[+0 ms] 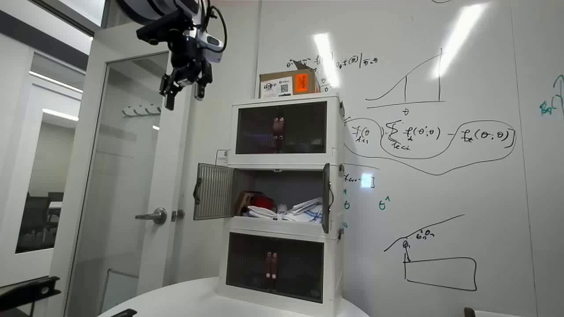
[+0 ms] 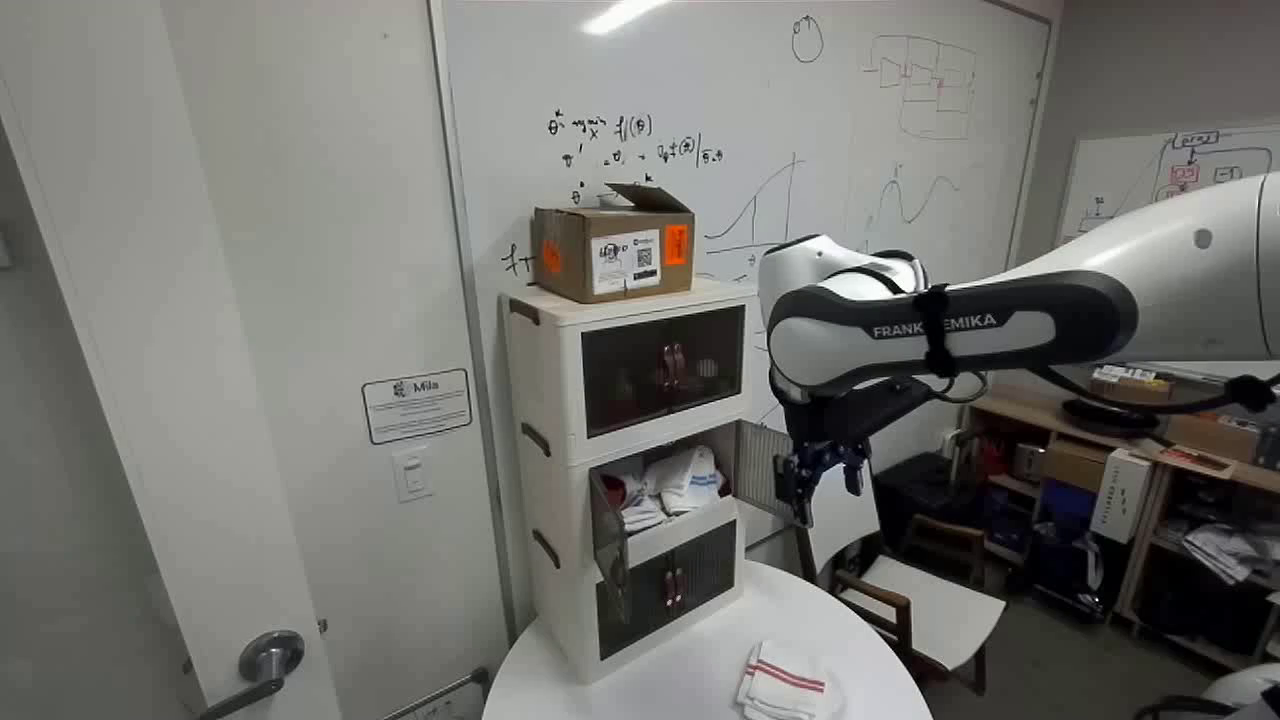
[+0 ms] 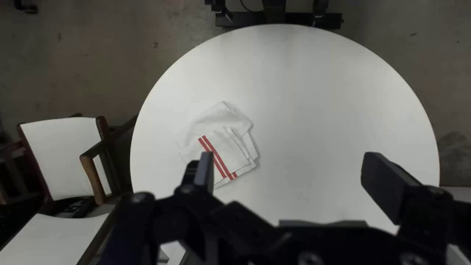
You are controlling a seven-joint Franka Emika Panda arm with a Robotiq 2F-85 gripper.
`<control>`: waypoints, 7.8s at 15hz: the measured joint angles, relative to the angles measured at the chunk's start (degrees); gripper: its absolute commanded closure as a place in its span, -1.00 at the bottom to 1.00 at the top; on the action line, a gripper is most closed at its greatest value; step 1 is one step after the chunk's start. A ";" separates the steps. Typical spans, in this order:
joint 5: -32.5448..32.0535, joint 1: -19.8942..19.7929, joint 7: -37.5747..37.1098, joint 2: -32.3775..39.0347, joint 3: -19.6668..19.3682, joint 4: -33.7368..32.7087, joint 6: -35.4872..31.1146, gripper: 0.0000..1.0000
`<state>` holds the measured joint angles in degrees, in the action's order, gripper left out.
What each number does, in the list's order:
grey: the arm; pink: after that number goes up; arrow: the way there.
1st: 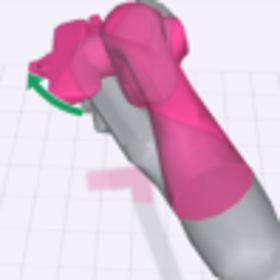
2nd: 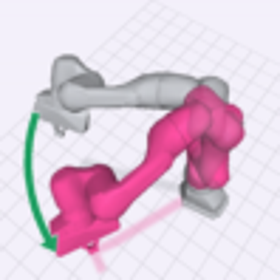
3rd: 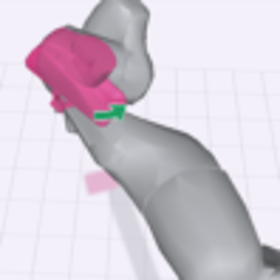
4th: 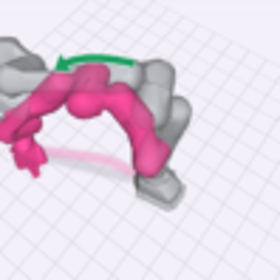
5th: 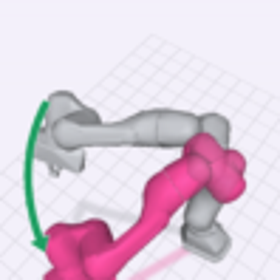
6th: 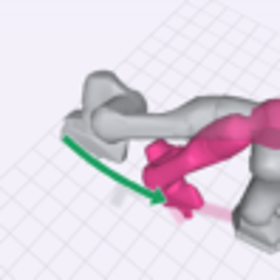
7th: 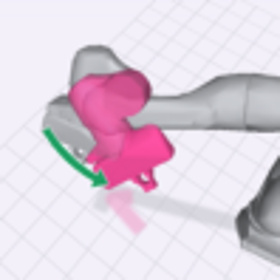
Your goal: Pick up the white tea towel with a red line from the table and put it in the middle open cabinet
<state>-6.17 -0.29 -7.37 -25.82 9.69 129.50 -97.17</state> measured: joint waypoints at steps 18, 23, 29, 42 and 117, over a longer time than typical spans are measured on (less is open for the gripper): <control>2.60 -6.15 3.92 14.88 -13.48 29.67 -53.69 -1.00; 2.09 -9.89 4.38 30.72 -16.86 30.07 -75.48 -1.00; 11.27 -24.30 7.51 50.13 -2.46 24.22 -89.55 -1.00; 11.17 -18.96 5.84 71.92 -6.39 -5.95 -77.91 -1.00; 21.98 -30.31 13.39 54.47 17.75 -18.61 -76.57 0.96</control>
<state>15.81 -30.60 6.01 28.65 27.44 110.89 -173.74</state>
